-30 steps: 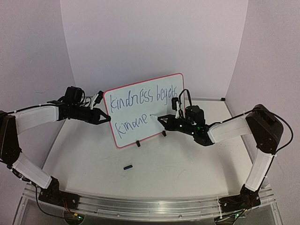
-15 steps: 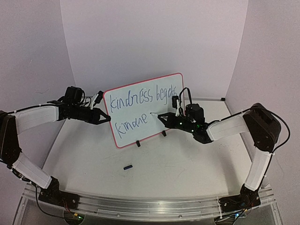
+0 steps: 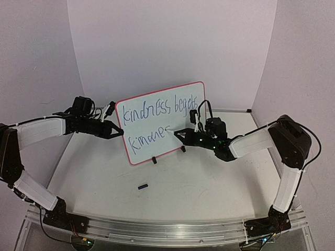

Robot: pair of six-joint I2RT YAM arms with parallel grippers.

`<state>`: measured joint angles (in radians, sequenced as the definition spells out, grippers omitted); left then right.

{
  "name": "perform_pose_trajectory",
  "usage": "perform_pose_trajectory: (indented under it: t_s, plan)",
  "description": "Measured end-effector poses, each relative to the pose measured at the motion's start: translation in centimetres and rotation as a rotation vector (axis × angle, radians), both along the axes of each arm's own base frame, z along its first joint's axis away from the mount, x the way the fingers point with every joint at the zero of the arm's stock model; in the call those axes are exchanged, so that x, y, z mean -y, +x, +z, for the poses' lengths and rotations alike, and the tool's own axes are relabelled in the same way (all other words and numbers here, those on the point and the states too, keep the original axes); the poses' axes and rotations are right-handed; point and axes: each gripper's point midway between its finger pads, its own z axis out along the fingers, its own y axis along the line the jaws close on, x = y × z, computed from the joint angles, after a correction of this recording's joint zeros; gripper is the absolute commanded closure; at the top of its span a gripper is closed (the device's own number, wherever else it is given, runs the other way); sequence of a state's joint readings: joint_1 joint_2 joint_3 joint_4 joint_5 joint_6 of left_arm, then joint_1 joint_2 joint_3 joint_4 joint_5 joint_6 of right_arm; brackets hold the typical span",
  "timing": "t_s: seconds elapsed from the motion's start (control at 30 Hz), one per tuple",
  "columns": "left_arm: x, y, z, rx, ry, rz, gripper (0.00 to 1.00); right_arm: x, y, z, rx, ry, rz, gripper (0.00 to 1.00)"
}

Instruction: Write a sentence on the whiteboard

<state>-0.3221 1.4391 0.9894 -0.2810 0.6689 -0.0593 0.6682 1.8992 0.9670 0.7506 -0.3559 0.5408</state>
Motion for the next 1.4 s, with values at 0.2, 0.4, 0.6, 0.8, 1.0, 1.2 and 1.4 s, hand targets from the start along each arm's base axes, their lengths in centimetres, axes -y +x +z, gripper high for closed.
perform_pose_trajectory:
  t_s: [0.2, 0.4, 0.6, 0.8, 1.0, 1.2, 1.4]
  plan:
    - [0.0, 0.0, 0.0, 0.0, 0.0, 0.0, 1.0, 0.8, -0.1, -1.3, -0.024, -0.022, -0.032, 1.0]
    - [0.0, 0.0, 0.0, 0.0, 0.0, 0.0, 1.0, 1.3, -0.1, -1.9, -0.031, -0.036, -0.055, 1.0]
    - [0.0, 0.0, 0.0, 0.002, 0.001, -0.002, 1.0, 2.0, -0.3, -3.0, -0.048, -0.06, -0.082, 1.0]
    - [0.0, 0.0, 0.0, 0.005, 0.002, -0.004, 1.0, 2.0, -0.6, -3.6, -0.066, -0.078, -0.07, 1.0]
    - [0.0, 0.0, 0.0, 0.005, 0.002, -0.004, 1.0, 1.2, -0.8, -3.5, -0.082, -0.075, -0.028, 1.0]
    - [0.1, 0.0, 0.1, 0.005, 0.004, -0.005, 1.0, 0.7, -0.9, -3.0, -0.081, -0.062, 0.003, 1.0]
    - [0.1, 0.0, 0.1, 0.004, 0.005, -0.004, 1.0, 0.6, -1.4, -2.2, -0.071, -0.039, 0.021, 1.0]
